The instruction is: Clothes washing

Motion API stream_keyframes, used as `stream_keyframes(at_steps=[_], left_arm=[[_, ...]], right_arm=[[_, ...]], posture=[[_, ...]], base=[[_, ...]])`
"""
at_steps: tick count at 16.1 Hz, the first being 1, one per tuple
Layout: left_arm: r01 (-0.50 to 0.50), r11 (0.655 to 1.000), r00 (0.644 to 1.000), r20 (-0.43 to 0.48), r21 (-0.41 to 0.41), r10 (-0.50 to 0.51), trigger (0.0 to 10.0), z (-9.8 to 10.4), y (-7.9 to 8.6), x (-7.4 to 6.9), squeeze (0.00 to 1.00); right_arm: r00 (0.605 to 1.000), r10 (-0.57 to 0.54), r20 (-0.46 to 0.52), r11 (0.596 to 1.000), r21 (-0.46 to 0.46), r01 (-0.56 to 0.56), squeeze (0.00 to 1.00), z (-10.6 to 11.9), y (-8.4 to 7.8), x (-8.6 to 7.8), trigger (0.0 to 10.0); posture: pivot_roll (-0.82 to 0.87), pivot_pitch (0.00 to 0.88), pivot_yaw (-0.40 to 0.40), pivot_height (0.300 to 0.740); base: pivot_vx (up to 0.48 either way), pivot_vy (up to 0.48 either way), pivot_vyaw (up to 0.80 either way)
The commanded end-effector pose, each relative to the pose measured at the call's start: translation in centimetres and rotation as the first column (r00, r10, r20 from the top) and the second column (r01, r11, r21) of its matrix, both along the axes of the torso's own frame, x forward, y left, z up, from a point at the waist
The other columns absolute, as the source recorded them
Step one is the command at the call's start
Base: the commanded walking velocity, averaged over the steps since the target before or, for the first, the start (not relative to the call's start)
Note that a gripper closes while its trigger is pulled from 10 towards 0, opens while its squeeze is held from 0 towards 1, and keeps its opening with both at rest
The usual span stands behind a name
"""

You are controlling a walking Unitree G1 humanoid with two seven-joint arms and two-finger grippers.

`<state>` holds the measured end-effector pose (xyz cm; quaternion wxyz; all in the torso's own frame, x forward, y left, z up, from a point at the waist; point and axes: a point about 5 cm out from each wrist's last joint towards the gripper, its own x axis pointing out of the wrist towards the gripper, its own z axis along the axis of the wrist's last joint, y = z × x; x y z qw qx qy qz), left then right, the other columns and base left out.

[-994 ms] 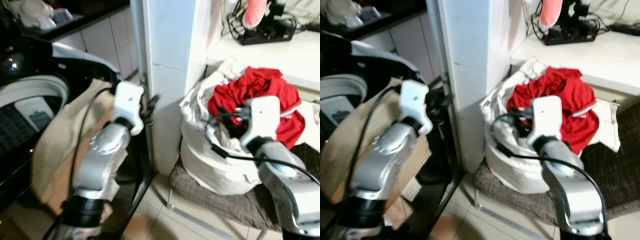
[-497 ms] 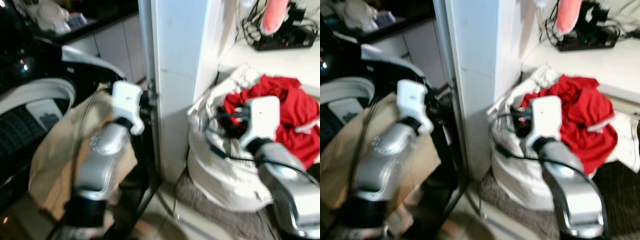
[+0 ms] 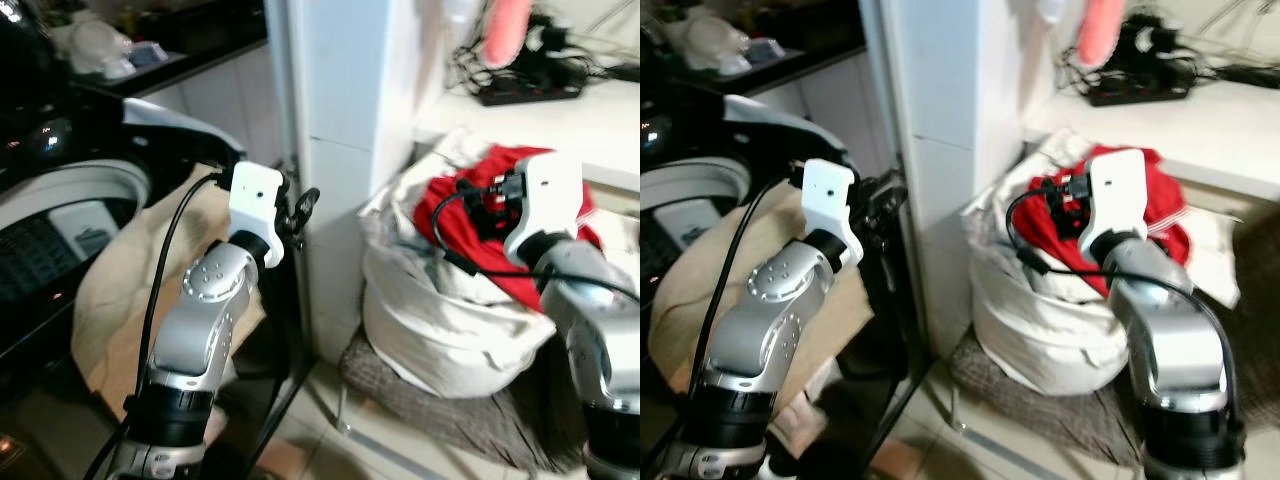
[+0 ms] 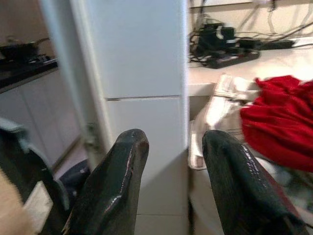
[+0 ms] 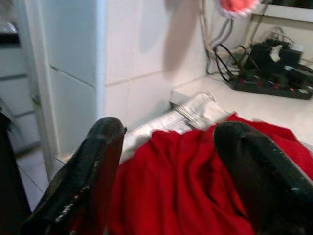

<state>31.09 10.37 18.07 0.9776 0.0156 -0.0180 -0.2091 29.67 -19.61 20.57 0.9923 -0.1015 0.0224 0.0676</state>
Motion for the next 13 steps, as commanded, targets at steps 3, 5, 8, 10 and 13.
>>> stream_keyframes(at_steps=[3, 5, 8, 10, 13], left_arm=[[0.023, 0.999, 1.0, -0.006, 0.023, -0.023, 10.0, -0.1, -0.5, 0.2, 0.0], [0.09, 0.995, 0.996, 0.019, 0.036, -0.091, 10.0, 0.6, -0.7, 0.1, 0.0], [0.078, 0.997, 0.996, 0.036, -0.021, -0.077, 10.0, 1.3, -0.2, -0.4, 0.0], [-0.043, 0.996, 0.999, -0.023, -0.073, 0.041, 10.0, -0.3, 0.5, -0.4, 0.0], [-0.078, 0.995, 0.996, -0.056, -0.063, 0.075, 10.0, -1.4, 0.9, -1.4, 0.0]], right_arm=[[0.995, 0.019, -0.099, 0.998, -0.053, -0.024, 1.0, -1.4, -1.7, 2.6, 10.0], [0.981, -0.054, -0.185, 0.996, -0.086, 0.039, 1.0, -1.5, -4.4, 5.4, 10.0], [0.996, -0.083, 0.01, 0.996, -0.026, 0.084, 1.0, 2.0, -4.3, 6.0, 10.0], [0.983, -0.121, 0.141, 0.993, 0.033, 0.117, 0.21, 1.2, -2.1, 3.3, 10.0], [0.991, -0.08, 0.112, 0.995, 0.072, 0.072, 0.0, -1.5, 0.9, -0.8, 10.0]], posture=[[-0.13, 0.0, 0.068, 0.74], [-0.12, 0.0, 0.059, 0.74], [-0.07, 0.0, 0.024, 0.74], [-0.06, 0.0, 0.022, 0.74], [-0.05, 0.0, 0.015, 0.74]], base=[[0.0, 0.0, 0.0], [0.0, 0.0, 0.0], [0.0, 0.0, 0.0], [0.0, 0.0, 0.0], [0.0, 0.0, 0.0]])
